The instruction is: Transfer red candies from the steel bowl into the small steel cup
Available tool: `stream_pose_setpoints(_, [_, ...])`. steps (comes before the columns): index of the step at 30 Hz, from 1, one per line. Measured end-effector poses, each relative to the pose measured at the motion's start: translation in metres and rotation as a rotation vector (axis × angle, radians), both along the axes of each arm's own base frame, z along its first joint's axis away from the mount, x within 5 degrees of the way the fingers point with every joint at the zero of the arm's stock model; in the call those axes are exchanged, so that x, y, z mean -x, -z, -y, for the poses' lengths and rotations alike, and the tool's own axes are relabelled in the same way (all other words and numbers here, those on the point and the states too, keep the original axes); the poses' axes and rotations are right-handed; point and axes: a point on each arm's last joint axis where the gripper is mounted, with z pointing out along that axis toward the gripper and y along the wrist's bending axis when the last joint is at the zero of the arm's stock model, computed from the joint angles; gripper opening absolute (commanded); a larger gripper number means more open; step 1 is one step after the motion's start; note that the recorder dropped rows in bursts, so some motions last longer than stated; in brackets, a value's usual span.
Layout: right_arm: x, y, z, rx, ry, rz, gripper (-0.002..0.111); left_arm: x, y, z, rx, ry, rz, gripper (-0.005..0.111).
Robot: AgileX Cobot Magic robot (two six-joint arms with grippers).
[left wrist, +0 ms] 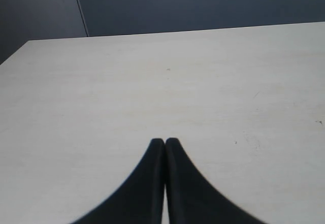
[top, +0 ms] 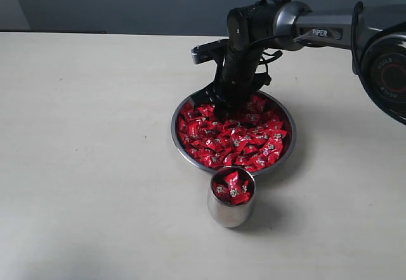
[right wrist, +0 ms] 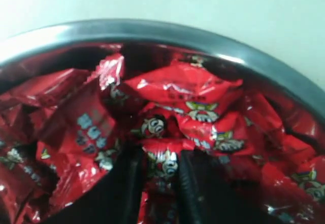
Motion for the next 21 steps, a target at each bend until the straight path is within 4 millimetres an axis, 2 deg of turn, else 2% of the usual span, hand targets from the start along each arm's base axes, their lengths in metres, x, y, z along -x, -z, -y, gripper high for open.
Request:
stream_pose_setpoints(6, [-0.001,-0.006,0.003,0.022,0.006,0.015,-0.001,0.0,0.0,0.0,0.0,0.0,0.0,0.0])
stream_pose_setpoints(17, [0.006,-0.073,0.015,0.035,0.045,0.109,-0.001,0.0,0.0,0.0,0.0,0.0,0.0,0.0])
stream_pose_setpoints(21, [0.014,-0.086,0.022,0.027,0.053,0.117,-0.001,0.0,0.0,0.0,0.0,0.0,0.0,0.0])
